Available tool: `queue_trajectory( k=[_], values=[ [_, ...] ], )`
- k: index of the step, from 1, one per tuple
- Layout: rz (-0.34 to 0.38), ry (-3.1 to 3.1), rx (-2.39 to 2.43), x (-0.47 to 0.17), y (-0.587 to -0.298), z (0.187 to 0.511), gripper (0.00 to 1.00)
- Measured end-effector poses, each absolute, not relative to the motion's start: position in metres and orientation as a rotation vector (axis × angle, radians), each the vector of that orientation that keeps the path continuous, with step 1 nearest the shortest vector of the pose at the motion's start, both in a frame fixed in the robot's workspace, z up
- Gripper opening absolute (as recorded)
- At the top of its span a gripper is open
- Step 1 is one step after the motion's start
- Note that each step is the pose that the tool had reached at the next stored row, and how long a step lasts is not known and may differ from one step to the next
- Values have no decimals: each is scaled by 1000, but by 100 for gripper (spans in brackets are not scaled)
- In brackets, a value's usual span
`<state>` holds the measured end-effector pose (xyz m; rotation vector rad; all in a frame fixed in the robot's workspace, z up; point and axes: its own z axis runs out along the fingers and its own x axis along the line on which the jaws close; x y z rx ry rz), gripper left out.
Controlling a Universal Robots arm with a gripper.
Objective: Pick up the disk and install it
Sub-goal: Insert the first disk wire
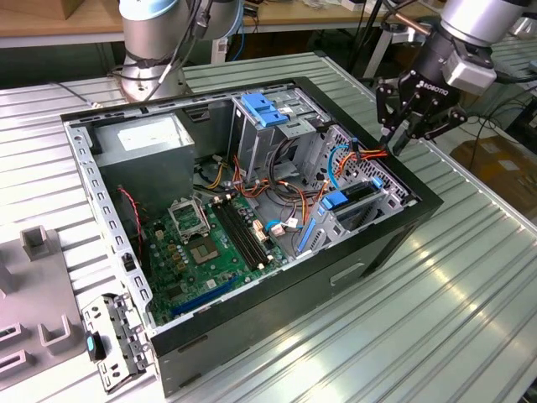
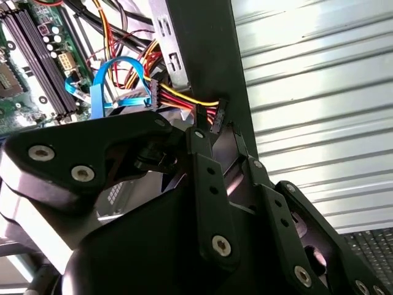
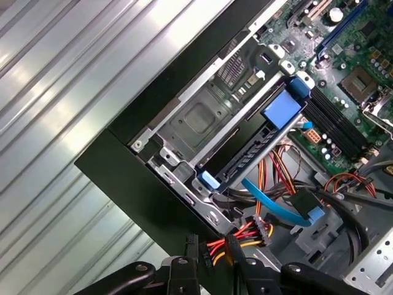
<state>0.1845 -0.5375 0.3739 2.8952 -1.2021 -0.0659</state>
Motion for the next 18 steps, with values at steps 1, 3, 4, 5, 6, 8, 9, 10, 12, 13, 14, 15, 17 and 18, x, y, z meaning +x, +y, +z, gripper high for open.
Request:
queue_trajectory(
  k=[1, 3, 4, 5, 6, 8, 9, 10, 12, 13, 14, 15, 17, 18],
  values=[
    [-57, -1192, 2902, 184, -537, 373, 31],
    [-40, -1170, 2914, 184, -535, 373, 31],
    [-36, -1130, 2930, 185, -534, 372, 31],
    [-36, -1102, 2940, 185, -534, 372, 31],
    [-36, -1067, 2953, 184, -534, 371, 31],
    [-36, -927, 2998, 184, -534, 367, 31],
    [-36, -920, 3000, 184, -534, 367, 31],
    [-36, -920, 3000, 184, -534, 367, 31],
    [-36, -919, 3001, 184, -534, 367, 24],
    [-36, -918, 3001, 184, -534, 367, 24],
    [-36, -917, 3001, 184, -534, 367, 17],
    [-36, -917, 3002, 184, -534, 370, 17],
    [-35, -916, 3001, 184, -534, 378, 16],
    [-35, -916, 2999, 184, -534, 379, 16]
  ],
)
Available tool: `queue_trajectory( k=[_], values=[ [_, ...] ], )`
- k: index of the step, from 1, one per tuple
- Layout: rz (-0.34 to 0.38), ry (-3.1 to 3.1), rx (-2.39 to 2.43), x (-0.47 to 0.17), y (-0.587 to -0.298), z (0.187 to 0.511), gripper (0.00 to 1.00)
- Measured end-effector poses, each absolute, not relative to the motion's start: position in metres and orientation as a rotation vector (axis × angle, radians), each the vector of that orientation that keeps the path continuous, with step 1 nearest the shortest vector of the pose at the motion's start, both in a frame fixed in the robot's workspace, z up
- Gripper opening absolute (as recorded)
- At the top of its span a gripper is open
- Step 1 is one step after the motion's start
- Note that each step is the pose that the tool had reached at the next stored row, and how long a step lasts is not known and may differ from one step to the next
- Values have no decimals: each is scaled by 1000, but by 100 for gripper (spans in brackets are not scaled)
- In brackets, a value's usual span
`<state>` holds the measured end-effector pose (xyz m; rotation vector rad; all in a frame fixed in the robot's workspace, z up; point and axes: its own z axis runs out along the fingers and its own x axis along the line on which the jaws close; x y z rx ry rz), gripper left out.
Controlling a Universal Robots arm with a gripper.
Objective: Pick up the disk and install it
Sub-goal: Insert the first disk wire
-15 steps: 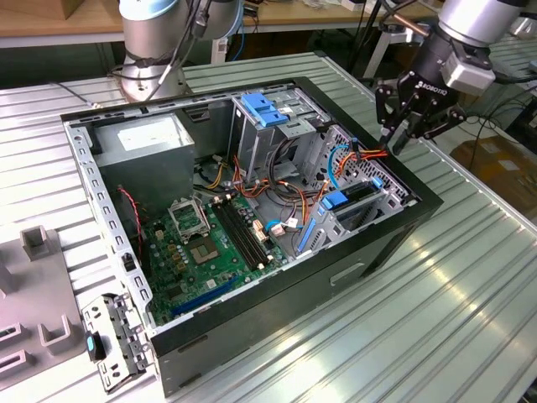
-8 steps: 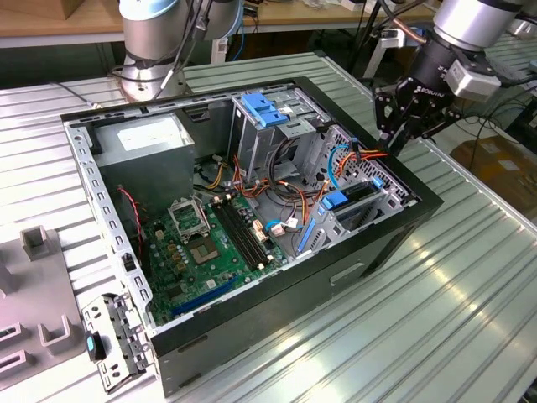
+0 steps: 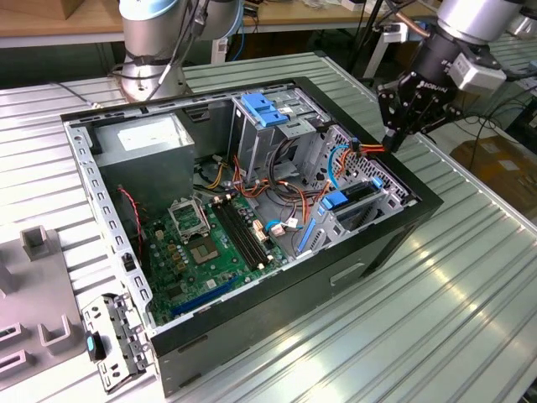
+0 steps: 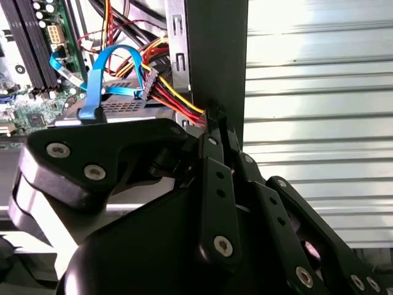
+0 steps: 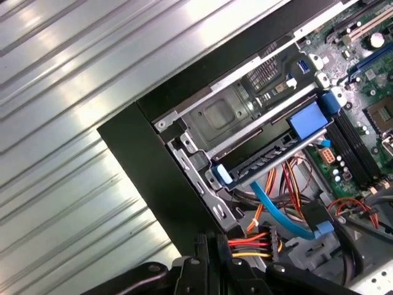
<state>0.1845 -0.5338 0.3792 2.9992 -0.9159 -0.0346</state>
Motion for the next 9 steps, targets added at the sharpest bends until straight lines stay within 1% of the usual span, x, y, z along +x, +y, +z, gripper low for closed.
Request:
queue_trajectory(
  k=[9],
  values=[
    [-35, -959, 2986, 181, -534, 379, 16]
  ],
)
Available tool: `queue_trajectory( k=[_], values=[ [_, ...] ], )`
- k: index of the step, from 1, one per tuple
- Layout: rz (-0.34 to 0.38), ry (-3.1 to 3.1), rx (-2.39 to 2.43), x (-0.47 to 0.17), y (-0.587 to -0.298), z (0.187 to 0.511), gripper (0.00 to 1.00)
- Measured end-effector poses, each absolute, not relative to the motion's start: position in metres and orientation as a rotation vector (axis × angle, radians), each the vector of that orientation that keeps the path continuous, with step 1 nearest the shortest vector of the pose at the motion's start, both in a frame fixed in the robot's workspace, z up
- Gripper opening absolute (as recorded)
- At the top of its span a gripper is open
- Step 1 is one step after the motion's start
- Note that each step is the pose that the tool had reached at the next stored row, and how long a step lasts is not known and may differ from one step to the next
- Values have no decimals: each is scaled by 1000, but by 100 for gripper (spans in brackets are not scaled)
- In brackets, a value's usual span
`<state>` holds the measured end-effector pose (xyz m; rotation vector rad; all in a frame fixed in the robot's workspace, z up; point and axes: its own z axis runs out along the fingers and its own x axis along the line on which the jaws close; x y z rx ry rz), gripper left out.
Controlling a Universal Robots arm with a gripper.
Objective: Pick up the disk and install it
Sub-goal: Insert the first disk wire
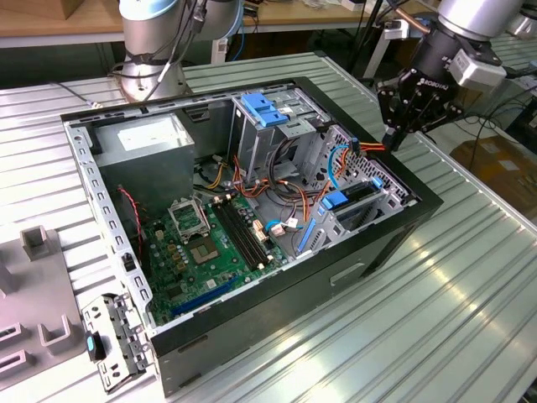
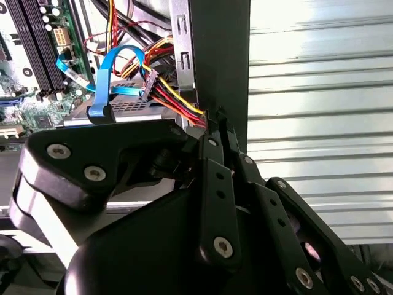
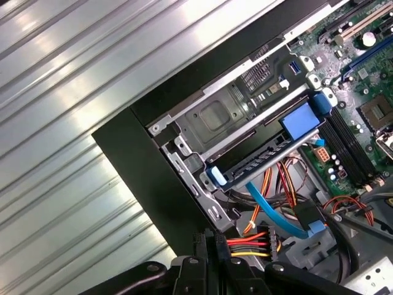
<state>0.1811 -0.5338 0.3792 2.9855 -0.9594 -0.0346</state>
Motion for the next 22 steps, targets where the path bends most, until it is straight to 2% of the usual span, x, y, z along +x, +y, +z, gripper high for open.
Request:
queue_trajectory(
  k=[22],
  values=[
    [-36, -1347, 2835, 175, -534, 377, 16]
  ],
)
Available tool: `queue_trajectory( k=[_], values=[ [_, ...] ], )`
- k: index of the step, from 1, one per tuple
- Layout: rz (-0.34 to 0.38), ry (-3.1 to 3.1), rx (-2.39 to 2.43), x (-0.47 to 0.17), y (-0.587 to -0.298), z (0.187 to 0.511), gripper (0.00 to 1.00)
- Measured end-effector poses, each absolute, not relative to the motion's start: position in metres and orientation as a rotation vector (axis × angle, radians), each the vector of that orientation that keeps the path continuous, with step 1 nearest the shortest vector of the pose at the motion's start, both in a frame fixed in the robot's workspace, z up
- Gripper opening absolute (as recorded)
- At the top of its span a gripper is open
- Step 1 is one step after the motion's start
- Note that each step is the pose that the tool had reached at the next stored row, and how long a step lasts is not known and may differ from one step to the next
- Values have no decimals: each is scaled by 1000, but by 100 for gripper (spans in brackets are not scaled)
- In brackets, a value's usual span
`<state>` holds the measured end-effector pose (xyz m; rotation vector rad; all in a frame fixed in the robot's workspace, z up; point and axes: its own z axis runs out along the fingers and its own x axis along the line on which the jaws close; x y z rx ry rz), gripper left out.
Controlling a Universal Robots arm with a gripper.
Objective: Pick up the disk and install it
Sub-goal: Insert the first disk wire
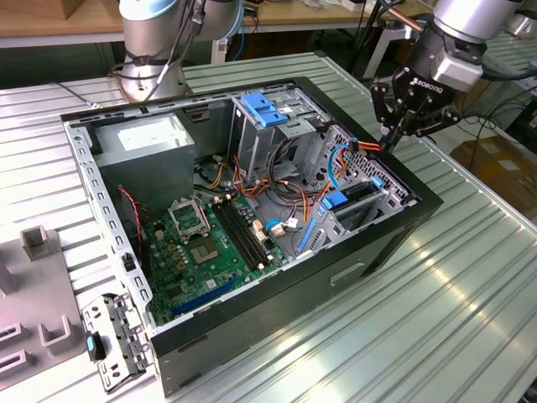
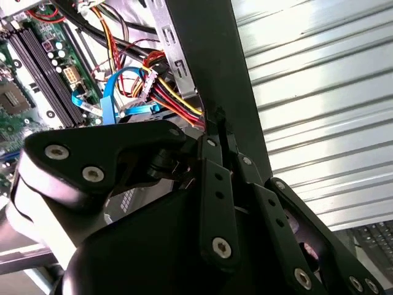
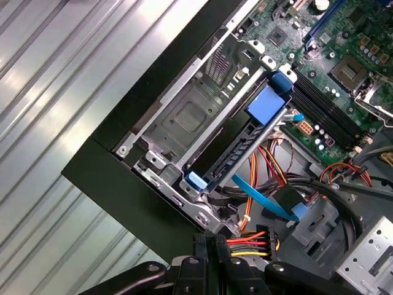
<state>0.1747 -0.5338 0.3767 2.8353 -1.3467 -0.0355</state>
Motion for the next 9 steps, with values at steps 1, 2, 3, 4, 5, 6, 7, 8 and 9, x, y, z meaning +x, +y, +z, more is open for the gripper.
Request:
queue_trajectory(
  k=[1, 2, 3, 4, 5, 6, 7, 8, 9],
  values=[
    [-36, -1364, 2827, 175, -534, 377, 16],
    [-36, -1387, 2816, 174, -534, 376, 16],
    [-36, -1400, 2810, 174, -534, 376, 16],
    [-36, -1417, 2802, 174, -534, 376, 16],
    [-36, -1434, 2793, 174, -534, 376, 16],
    [-36, -1448, 2786, 174, -534, 376, 16],
    [-36, -1466, 2777, 173, -534, 376, 16],
    [-36, -1482, 2768, 173, -534, 376, 16],
    [-36, -1509, 2754, 173, -534, 375, 16]
  ],
)
